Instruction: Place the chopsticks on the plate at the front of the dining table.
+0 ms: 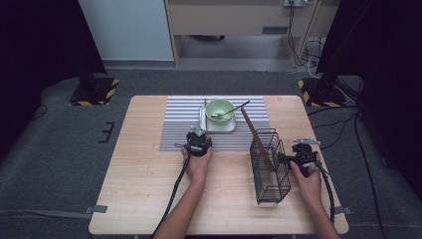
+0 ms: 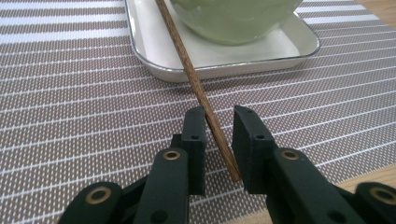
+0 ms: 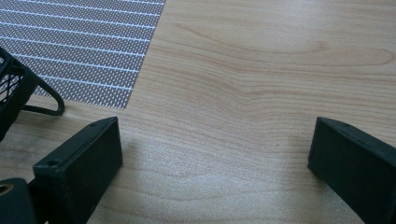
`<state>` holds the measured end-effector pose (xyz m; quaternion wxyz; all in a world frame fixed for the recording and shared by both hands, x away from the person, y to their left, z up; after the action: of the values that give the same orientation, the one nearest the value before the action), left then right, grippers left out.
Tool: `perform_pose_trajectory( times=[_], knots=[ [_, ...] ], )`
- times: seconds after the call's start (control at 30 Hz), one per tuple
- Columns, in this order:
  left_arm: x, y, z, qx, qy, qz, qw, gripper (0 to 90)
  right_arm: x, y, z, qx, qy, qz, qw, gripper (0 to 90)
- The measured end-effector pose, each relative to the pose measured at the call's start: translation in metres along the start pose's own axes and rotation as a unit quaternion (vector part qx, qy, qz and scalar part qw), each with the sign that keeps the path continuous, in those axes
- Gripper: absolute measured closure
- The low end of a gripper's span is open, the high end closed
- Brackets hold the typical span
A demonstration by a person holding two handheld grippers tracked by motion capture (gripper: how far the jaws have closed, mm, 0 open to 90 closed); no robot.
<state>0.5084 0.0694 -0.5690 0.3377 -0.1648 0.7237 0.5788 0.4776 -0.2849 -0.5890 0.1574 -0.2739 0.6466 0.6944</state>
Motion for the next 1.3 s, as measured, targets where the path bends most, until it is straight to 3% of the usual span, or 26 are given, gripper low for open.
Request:
perform_pose_trajectory(
  times=[0.3, 0.33, 0.4, 0.47, 0.6, 0.8, 0.93, 1.1, 1.2, 1.23, 1.3],
  knots=[
    [0.000, 0.002, -0.001, -0.002, -0.004, -0.006, 1.0000, 63.8, 0.000, 0.000, 0.000, 0.000, 0.000, 0.000, 1.0000, 3.1],
    [0.000, 0.002, -0.002, -0.003, -0.006, -0.005, 1.0000, 59.5, 0.000, 0.000, 0.000, 0.000, 0.000, 0.000, 1.0000, 3.1],
    [0.000, 0.004, -0.004, -0.018, -0.022, -0.004, 0.9996, 53.0, 0.000, 0.000, 0.000, 0.000, 0.000, 0.000, 1.0000, 3.1],
    [0.001, 0.004, -0.005, -0.019, -0.027, -0.005, 0.9994, 50.8, 0.000, 0.000, 0.000, 0.000, 0.000, 0.000, 1.0000, 3.1],
    [0.002, 0.011, -0.009, -0.010, -0.023, -0.015, 0.9996, 46.2, 0.000, 0.000, 0.000, 0.000, 0.000, 0.000, 1.0000, 3.1],
    [0.004, 0.024, -0.014, -0.016, -0.038, -0.023, 0.9989, 33.1, 0.000, 0.000, 0.000, 0.002, -0.002, 0.000, 1.0000, 2.8],
    [0.007, 0.034, -0.017, 0.001, -0.045, -0.025, 0.9987, 30.6, -0.002, -0.002, 0.001, 0.001, -0.005, 0.005, 1.0000, 0.4],
    [0.013, 0.049, -0.018, 0.021, -0.061, -0.026, 0.9976, 27.1, -0.004, 0.003, 0.000, -0.004, 0.025, 0.005, 0.9997, 5.7],
    [0.013, 0.058, -0.019, 0.025, -0.078, -0.037, 0.9959, 23.9, -0.011, 0.025, 0.001, 0.004, 0.049, -0.010, 0.9988, 5.1],
    [0.013, 0.060, -0.018, 0.026, -0.083, -0.039, 0.9954, 23.9, -0.011, 0.025, 0.001, 0.004, 0.049, -0.010, 0.9988, 5.1],
    [0.012, 0.063, -0.018, 0.037, -0.082, -0.038, 0.9952, 22.5, -0.015, 0.037, 0.001, 0.010, 0.063, -0.006, 0.9979, 5.4]
  ],
)
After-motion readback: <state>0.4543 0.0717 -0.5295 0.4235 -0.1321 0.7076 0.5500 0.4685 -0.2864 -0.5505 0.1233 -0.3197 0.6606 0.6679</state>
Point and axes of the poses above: each handheld gripper's, and its own axes: y roughly backward along the jaws, x roughly out of its underside, z roughly to its left, the point moved 4 cm from there along -y, roughly forward along the jaws, and after that the axes turned 11 degrees about z, right-handed, at the moved point
